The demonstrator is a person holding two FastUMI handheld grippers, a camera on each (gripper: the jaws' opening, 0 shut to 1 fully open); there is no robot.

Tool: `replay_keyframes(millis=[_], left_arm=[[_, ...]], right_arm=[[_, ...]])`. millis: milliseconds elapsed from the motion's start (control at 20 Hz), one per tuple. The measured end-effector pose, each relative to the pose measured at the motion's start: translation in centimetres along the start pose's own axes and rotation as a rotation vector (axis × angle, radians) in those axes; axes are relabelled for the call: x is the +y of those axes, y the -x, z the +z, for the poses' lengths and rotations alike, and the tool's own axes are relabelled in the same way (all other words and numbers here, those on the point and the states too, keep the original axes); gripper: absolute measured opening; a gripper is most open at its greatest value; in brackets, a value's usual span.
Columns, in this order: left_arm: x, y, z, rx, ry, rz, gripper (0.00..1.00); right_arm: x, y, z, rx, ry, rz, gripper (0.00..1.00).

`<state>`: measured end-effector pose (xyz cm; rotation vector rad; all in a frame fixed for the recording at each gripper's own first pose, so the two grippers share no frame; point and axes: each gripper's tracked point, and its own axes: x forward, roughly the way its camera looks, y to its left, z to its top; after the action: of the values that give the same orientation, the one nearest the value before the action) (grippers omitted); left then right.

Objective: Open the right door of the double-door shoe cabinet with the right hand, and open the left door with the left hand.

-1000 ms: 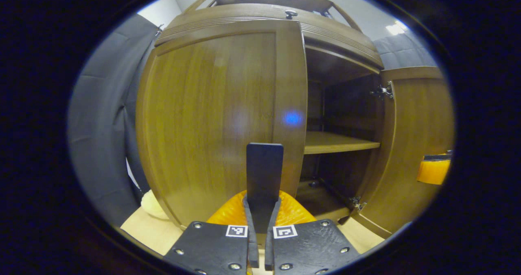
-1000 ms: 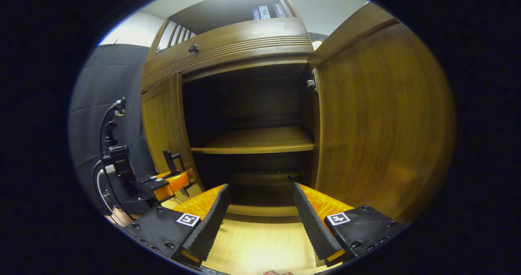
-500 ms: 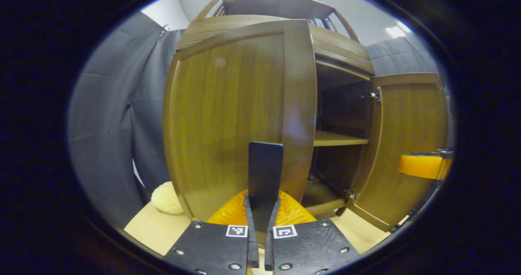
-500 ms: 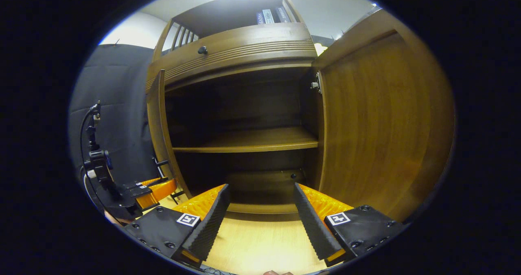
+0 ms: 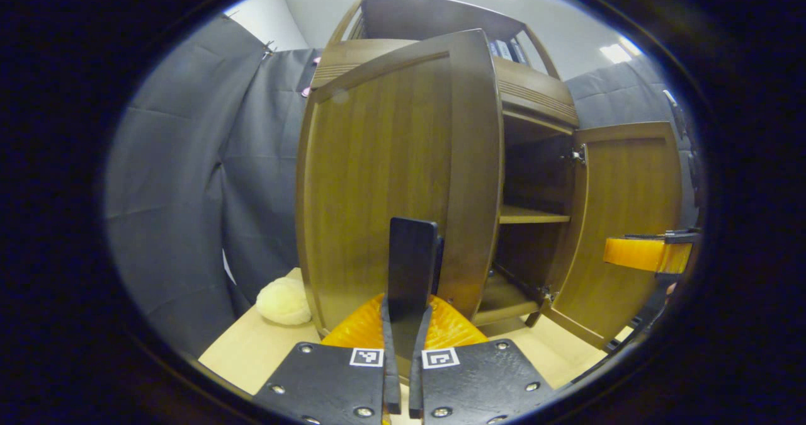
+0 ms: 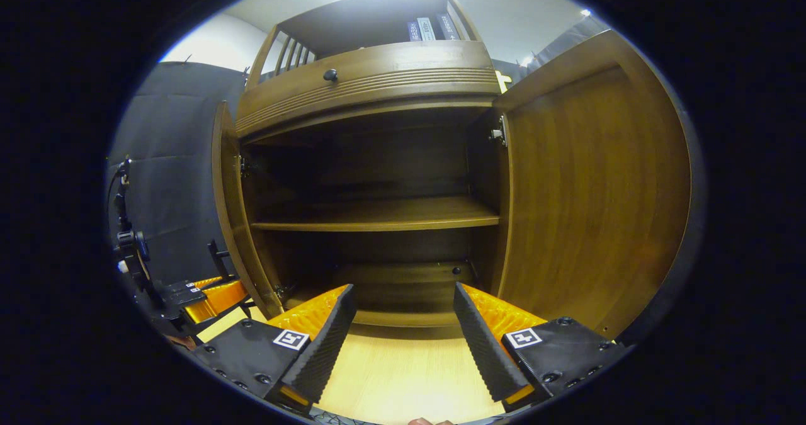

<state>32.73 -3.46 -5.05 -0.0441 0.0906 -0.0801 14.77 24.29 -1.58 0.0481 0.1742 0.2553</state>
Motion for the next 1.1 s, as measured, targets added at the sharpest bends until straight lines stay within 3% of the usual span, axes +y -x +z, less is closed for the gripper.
replay_keyframes(millis=[150,200,450,750,1100], left_arm=[[1.6,1.6,-0.2,0.002,0.005,0.014,0.07],[2.3,2.0,-0.3,0.001,0.005,0.020,0.07],[5.7,4.6,-0.4,-0.021,0.034,0.016,0.07],[9.3,6.5,0.0,-0.075,0.013,-0.017,0.06],[16.4,7.5,0.8,-0.101,-0.041,0.019,0.05]], right_arm=[[1.1,0.1,-0.2,-0.005,-0.001,0.015,0.93],[1.4,0.1,-0.5,-0.001,0.000,0.021,0.98],[3.2,0.1,-1.0,0.008,0.010,0.051,0.93],[4.6,0.3,-1.0,0.013,0.021,0.078,0.93],[4.1,0.6,-0.7,0.016,0.034,0.072,0.93]])
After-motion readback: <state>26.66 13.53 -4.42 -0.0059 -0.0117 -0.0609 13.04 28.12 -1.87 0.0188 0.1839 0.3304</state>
